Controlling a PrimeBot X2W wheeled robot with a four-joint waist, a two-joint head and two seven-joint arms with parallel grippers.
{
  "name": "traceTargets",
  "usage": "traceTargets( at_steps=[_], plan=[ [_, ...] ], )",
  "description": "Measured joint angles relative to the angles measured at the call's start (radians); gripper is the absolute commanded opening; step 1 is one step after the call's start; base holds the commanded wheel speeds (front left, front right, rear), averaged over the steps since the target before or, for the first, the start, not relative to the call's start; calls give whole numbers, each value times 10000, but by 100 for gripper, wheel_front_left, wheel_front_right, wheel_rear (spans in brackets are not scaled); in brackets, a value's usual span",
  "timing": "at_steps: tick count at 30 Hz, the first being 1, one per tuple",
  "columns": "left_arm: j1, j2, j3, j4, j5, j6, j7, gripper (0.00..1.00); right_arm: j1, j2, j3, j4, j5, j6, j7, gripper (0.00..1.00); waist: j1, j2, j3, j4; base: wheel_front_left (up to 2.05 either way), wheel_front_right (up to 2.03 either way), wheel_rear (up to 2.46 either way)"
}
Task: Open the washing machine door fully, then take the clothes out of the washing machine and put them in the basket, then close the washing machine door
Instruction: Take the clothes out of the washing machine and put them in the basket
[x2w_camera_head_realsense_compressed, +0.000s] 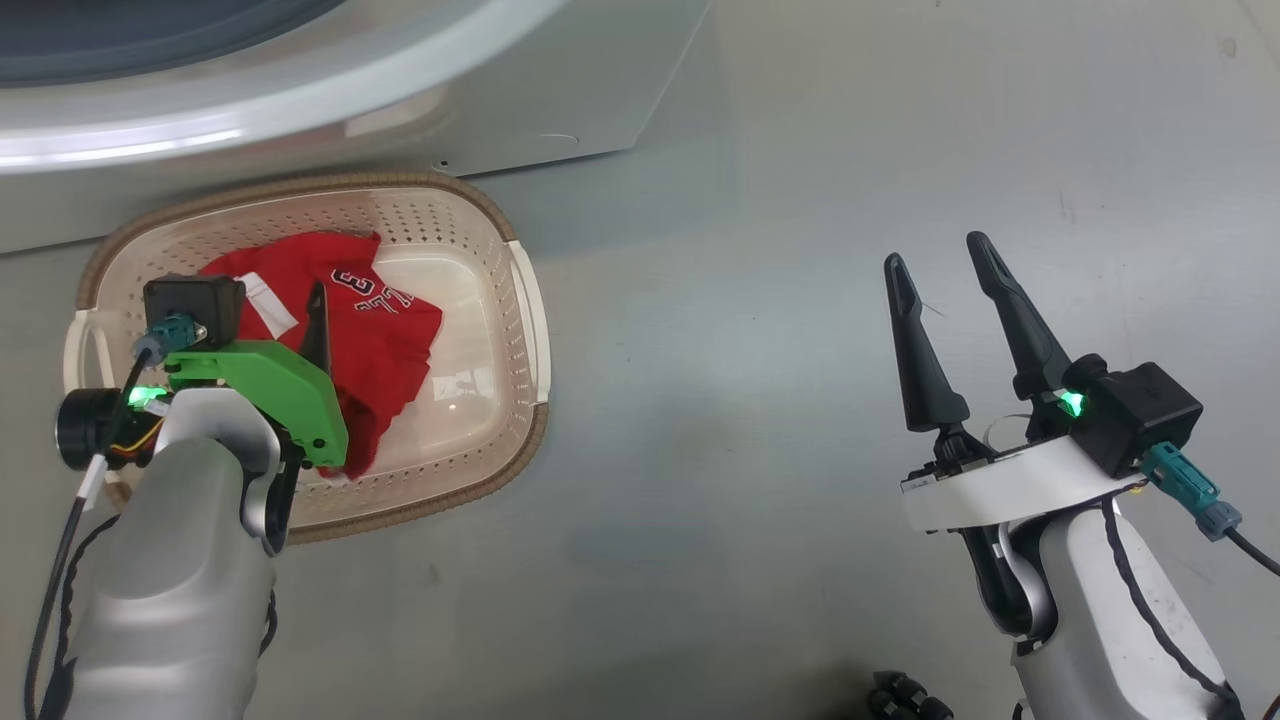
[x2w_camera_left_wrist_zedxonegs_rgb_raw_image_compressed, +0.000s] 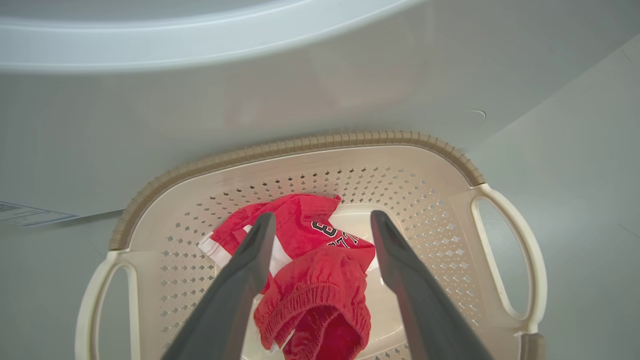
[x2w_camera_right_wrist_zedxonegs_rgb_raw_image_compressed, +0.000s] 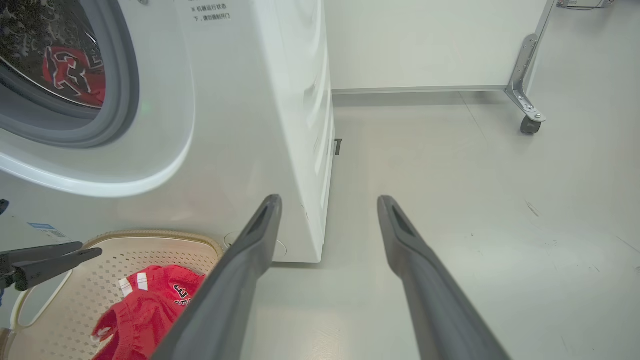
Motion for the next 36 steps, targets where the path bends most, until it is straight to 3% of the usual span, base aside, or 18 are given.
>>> traceTargets(
  at_steps=[22,30,36],
  plan=[
    [153,-244,38,629,-13,-301,-1964,100,20,13,-288,587,-27,-19,-29,100,0,0,-1106,627,0,0,0],
    [823,-364,240,-65,-12,-270,-2034,100,332,-69,-464,773,-150,-96,-29,100,0,0,-1830,1065,0,0,0],
    [1193,-380,554,-1745,182,-119,-2034,100,629,-94,-451,926,-265,-104,-29,100,0,1,-2456,1383,0,0,0]
  ],
)
